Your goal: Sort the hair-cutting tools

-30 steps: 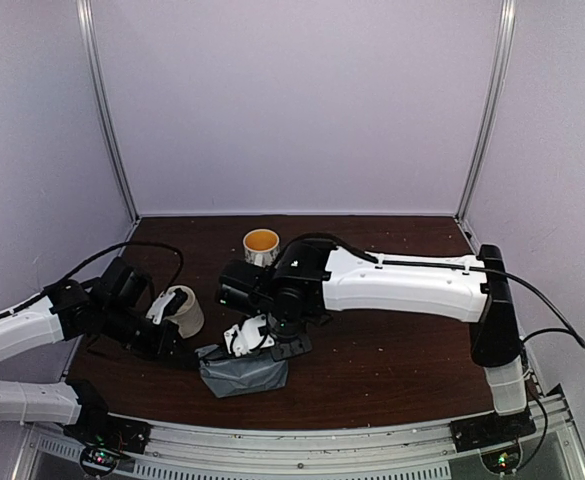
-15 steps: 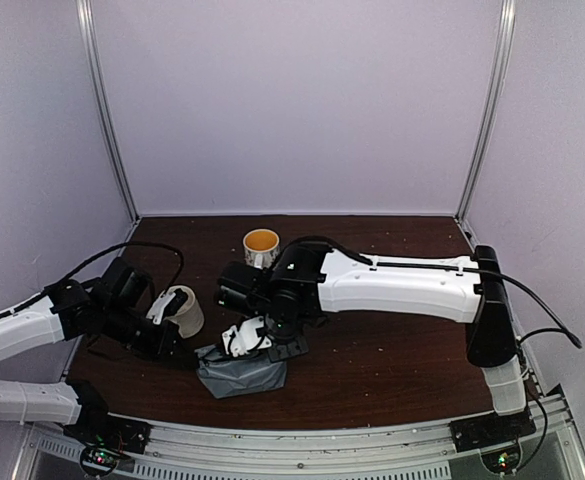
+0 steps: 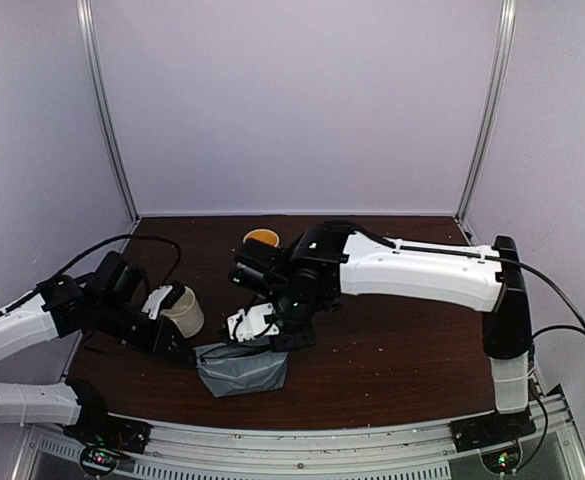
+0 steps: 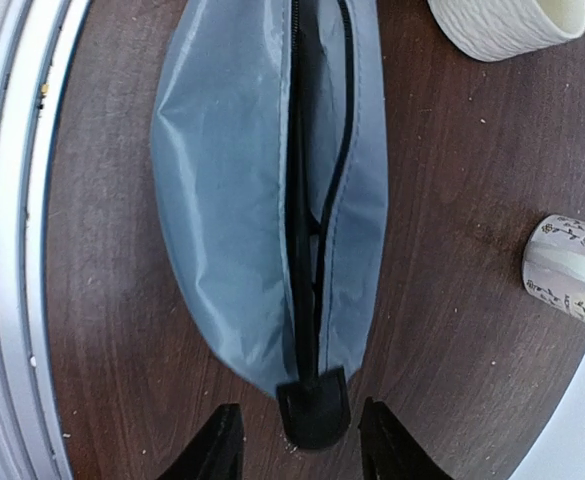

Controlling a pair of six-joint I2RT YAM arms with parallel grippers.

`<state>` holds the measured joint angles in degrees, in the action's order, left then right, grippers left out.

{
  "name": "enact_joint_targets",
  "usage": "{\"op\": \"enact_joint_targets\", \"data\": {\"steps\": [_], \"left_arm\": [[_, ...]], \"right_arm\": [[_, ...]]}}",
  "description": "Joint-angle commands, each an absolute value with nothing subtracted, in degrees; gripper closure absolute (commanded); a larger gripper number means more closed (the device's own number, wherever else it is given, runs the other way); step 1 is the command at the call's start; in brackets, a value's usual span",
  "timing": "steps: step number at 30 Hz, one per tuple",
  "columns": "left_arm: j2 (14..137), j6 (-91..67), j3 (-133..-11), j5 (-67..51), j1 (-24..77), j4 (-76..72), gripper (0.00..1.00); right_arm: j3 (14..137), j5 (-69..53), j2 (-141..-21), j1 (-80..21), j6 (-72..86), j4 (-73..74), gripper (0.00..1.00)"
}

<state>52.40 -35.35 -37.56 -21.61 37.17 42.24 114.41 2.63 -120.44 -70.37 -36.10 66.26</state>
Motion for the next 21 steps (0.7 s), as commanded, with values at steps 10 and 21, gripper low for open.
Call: {"op": "enact_joint_targets", "data": {"steps": [10,21], "left_arm": [[39.93,-8.74,-45.50,-18.65,38.34,30.09,0.48],[60.22,2.66,-50.00,-6.10,54.43,22.29,0.50]], "right_arm": [[90.87,-32.42,-105.49,-48.47,-15.18,53.37,0.56],[88.39,-60.28,-114.55,-44.04,-3.61,48.93,0.50]]}}
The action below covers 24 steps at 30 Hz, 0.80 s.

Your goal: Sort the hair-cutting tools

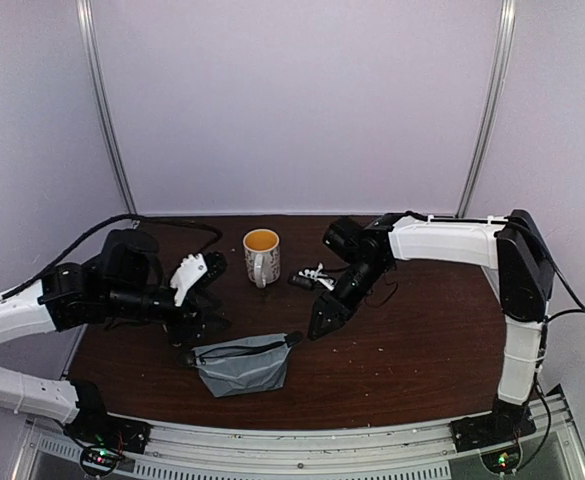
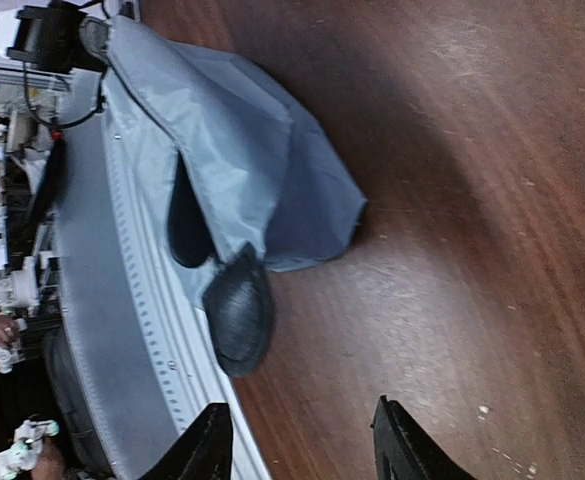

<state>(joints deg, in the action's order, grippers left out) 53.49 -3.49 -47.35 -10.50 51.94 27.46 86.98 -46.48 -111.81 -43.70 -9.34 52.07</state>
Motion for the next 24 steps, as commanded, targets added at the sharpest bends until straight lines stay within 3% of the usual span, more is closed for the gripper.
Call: {"op": "enact_joint_targets", "data": {"steps": [1,6,11,17,24], "left_arm": [[61.94,3.24,-50.34,-6.50,54.77,21.65,0.51],[70.42,5.51,-52.97,-7.46,55.38,19.34,0.52],[77.27,7.72,-56.46,-8.02,56.79,19.23,0.55],[82.20,9.15,-57.93,-8.96,57.04,19.11,0.47],[86.92,8.94,-59.72,-10.37,57.45,19.73,0.58]], "right_arm": [[88.70,-61.95,-115.34,-44.03,-2.87,48.46,0.51],[89.39,-64.83,-117.56,-44.04,0.30,46.02,0.52],[89.82,-67.58,-119.18,-43.95,3.51,43.40,0.67],[89.65,-70.11,-119.95,-43.78,4.93,42.11,0.87],[89.03,-72.16,-120.06,-43.43,6.69,40.52,1.00]]}}
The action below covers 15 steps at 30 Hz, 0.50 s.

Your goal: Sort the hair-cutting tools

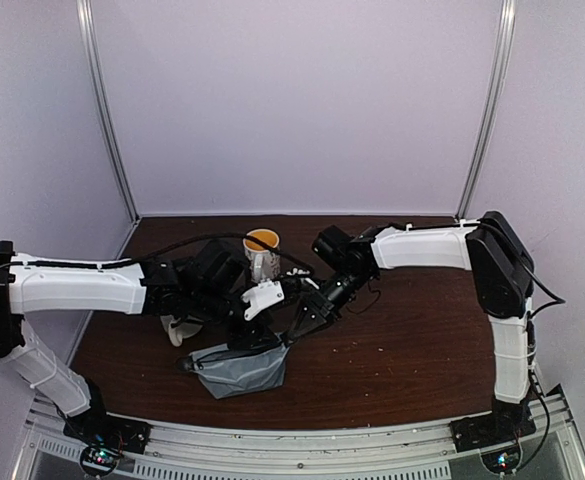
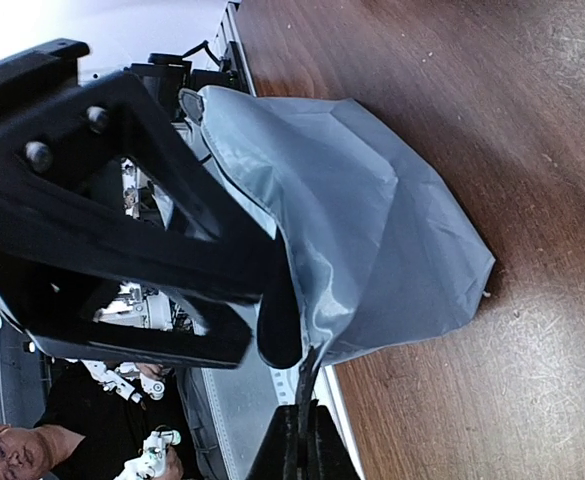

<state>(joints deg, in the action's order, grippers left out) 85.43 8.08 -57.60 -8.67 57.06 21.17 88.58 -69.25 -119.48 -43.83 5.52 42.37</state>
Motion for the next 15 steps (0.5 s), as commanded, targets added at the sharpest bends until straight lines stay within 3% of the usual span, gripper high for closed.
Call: {"op": "enact_joint_targets", "data": {"steps": [1,15], "left_arm": [[87.22,8.96,-59.90,-10.78,57.48,19.84,0.59],[87.31,6.87,-60.20,-11.47,58.10,23.06,0.66]], "right_arm": [[88.96,-72.25,-119.99,-43.42,6.78,40.44,1.00],[88.21,-72.35,-119.53,-43.25,8.02,39.02,1.00]]}}
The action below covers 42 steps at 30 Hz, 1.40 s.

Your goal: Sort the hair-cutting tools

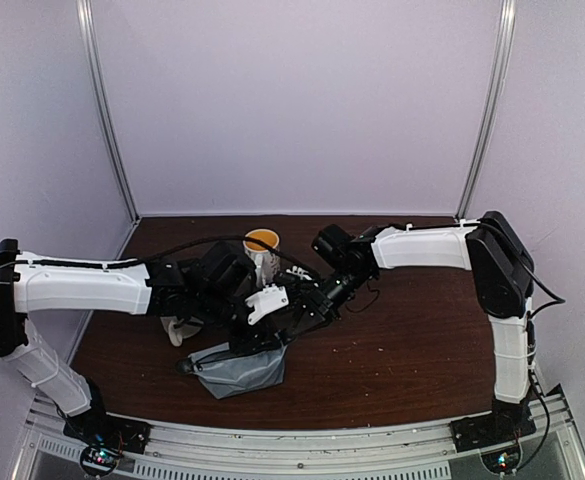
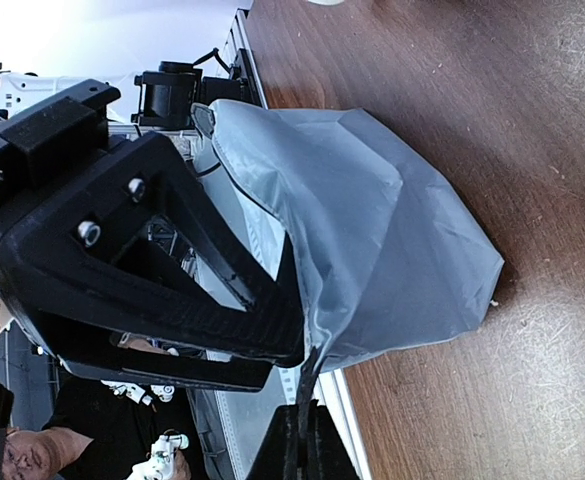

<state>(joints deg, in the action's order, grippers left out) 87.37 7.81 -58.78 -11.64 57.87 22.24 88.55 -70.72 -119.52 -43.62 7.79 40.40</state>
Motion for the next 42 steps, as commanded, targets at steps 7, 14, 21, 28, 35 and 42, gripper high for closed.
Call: {"op": "enact_joint_targets", "data": {"steps": [7,14,21,28,35,42], "left_arm": [[88.72,5.28,-61.00,-7.71,58.10,24.80,0.79],[89.06,5.24,-60.62,-4.70,58.10,25.97,0.83],[90.04,6.18,-61.08,-9.86,58.77,26.78,0.83],[90.68,6.40,-61.20,-9.92,58.89,28.97,0.87],[89.88,5.39,-62.32,-8.73,59.15,30.06,0.90],[91.37,3.83,-64.87,-4.77,59.15,31.65,0.98]], "right_arm": [[87.68,-71.99,-119.06,-43.24,7.91,38.86,1.00],[87.18,-72.31,-118.34,-43.31,7.75,38.80,1.00],[86.71,-73.21,-117.35,-42.51,8.48,37.93,1.00],[86.31,-72.69,-116.83,-42.05,8.53,37.62,1.00],[86.39,-71.36,-116.13,-42.02,7.12,38.56,1.00],[86.44,-70.60,-115.52,-42.13,5.05,40.33,1.00]]}}
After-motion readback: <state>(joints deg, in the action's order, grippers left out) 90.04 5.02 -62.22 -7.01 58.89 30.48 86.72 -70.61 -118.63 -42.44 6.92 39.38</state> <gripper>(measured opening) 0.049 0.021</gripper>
